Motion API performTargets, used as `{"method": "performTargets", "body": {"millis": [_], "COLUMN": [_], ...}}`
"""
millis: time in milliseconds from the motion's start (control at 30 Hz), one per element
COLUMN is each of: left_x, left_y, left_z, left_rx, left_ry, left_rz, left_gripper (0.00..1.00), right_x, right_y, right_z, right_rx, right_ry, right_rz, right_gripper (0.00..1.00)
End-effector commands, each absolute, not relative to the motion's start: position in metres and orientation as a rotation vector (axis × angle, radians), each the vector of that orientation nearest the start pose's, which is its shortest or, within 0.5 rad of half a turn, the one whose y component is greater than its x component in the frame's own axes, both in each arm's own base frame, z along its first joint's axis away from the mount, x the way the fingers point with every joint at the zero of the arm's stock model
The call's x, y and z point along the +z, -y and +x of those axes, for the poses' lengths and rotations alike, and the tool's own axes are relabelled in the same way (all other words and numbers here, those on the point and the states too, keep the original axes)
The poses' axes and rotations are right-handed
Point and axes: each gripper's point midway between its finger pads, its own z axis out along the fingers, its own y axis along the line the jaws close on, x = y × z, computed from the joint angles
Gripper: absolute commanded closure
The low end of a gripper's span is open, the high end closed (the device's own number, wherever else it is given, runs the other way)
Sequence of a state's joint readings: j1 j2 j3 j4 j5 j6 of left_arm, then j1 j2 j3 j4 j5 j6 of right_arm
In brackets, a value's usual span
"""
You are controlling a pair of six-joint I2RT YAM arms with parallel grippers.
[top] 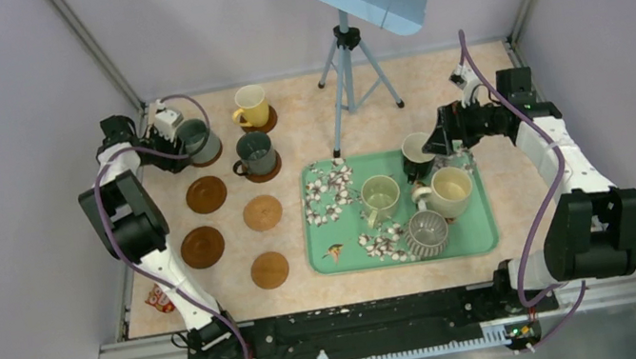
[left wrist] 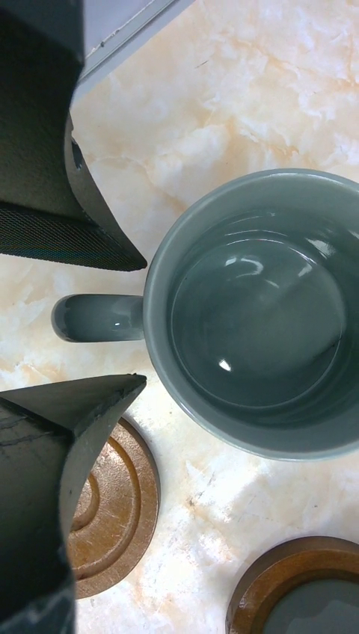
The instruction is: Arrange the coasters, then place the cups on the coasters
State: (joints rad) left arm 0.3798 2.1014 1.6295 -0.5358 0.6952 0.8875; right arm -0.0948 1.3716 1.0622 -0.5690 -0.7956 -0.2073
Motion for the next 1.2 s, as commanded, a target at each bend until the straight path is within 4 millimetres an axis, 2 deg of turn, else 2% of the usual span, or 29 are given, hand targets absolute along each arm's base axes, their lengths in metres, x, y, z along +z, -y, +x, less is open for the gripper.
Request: {"method": "performTargets", "body": {"millis": [0,300,433,600,767,867,933,1033,1167], "left_x": [0.114,0.124,0.131,0.168,0.212,0.236,0.248,0.262,0.272], "left_y": [-0.098,-0.098,-0.099,-0.095,-0.079,-0.057,-0.033,0.021,0.093], "left_z": [0.497,0.5,0.499,0.496,0.489,0.479,0.47,0.451,0.426], "left_rx": [-0.253,-0.246,-0.232,-0.207,-0.229,-0.255,-0.277,-0.305,-0.365], "left_ry": [-2.075,-2.062,-2.065,-2.01,-1.947,-1.919,-1.899,-1.866,-1.843], "left_rz": [0.819,0.814,0.811,0.804,0.808,0.836,0.873,0.967,1.038], "left_gripper": [0.41,0.41,0.37,0.17,0.12,0.12,0.12,0.12,0.13], "right_x": [0.188,0.188,0.188,0.19,0.195,0.2,0.204,0.214,0.225], "right_y": [-0.088,-0.088,-0.088,-0.089,-0.09,-0.089,-0.089,-0.081,-0.06], "right_z": [0.333,0.333,0.333,0.332,0.332,0.332,0.332,0.333,0.333], "right_rx": [0.795,0.795,0.796,0.797,0.796,0.782,0.773,0.753,0.739], "right_ry": [-2.147,-2.146,-2.144,-2.138,-2.126,-2.114,-2.105,-2.084,-2.063], "right_rz": [-0.494,-0.498,-0.498,-0.502,-0.507,-0.508,-0.509,-0.485,-0.415], "right_gripper": [0.04,0.04,0.04,0.04,0.04,0.04,0.04,0.04,0.04]}}
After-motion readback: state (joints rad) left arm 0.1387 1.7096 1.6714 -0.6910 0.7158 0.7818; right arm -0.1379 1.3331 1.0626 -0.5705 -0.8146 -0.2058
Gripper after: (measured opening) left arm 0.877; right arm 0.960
